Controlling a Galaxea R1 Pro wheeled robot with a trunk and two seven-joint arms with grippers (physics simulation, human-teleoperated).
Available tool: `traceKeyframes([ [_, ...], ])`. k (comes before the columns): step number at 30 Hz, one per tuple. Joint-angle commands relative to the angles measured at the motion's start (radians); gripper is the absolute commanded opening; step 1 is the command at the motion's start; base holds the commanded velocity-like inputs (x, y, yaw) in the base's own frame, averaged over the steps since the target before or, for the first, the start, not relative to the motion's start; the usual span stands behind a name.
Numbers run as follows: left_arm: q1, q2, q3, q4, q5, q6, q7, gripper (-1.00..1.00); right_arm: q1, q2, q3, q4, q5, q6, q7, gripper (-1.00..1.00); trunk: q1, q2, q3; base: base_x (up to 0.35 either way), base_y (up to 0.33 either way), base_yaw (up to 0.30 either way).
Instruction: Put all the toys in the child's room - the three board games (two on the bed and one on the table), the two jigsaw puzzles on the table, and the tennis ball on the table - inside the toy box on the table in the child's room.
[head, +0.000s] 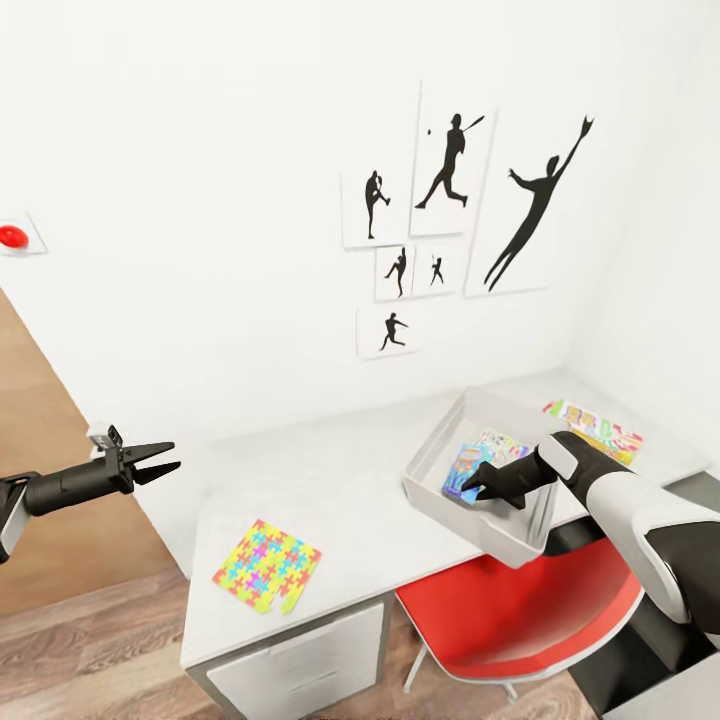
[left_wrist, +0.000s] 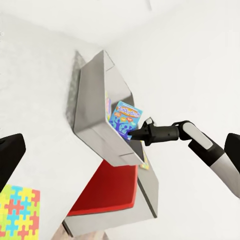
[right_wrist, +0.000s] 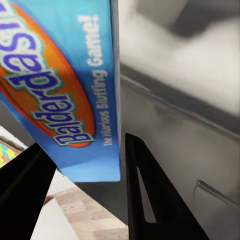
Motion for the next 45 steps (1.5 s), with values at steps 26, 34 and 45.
traceKeyframes([
  [26,-0.001,-0.001,0.0,0.0,-0.002,0.012,-0.004,1.0,0.004,0.001,0.007,-0.001,0.001,-0.031,0.012,-1.0,0.001,-0.002,-0.022,0.021,-0.011,0.0],
  [34,-0.001,-0.001,0.0,0.0,-0.003,0.011,-0.004,1.0,0.004,0.002,0.008,-0.001,0.002,-0.03,0.01,-1.0,0.001,-0.002,-0.022,0.037,-0.01,0.0],
  [45,-0.001,-0.001,0.001,0.0,-0.003,0.009,-0.004,1.0,0.005,0.002,0.008,-0.002,0.003,-0.03,0.006,-1.0,0.001,-0.002,-0.022,-0.014,0.007,0.0],
])
